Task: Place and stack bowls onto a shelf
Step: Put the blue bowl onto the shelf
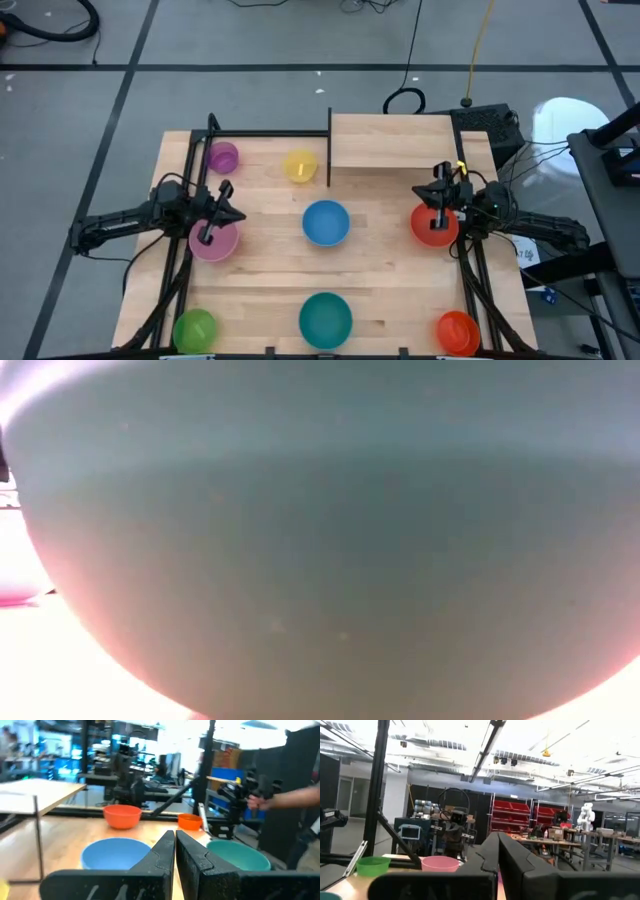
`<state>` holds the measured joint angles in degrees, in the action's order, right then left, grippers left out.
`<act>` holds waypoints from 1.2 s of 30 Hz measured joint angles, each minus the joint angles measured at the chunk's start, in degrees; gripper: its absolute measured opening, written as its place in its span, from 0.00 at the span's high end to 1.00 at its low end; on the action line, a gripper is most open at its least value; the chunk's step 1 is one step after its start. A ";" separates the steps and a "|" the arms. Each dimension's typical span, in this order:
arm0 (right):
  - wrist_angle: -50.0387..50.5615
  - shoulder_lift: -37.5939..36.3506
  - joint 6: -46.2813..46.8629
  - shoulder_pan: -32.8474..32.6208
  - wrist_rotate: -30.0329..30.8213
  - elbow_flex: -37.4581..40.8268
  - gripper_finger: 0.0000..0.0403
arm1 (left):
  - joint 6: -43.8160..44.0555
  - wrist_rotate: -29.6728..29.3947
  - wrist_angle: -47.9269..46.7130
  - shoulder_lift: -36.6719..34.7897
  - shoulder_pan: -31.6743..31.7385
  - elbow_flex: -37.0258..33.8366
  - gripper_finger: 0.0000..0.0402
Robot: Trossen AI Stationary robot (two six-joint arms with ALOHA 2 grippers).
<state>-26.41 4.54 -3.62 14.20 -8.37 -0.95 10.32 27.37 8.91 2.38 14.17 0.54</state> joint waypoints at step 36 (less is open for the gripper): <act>43.83 0.01 -0.62 0.00 5.36 -27.19 1.00 | 5.87 -6.88 -45.27 41.65 0.00 49.61 0.95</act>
<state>17.41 4.55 -4.24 14.20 -3.01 -28.14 16.20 20.49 -36.36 44.03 14.17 50.14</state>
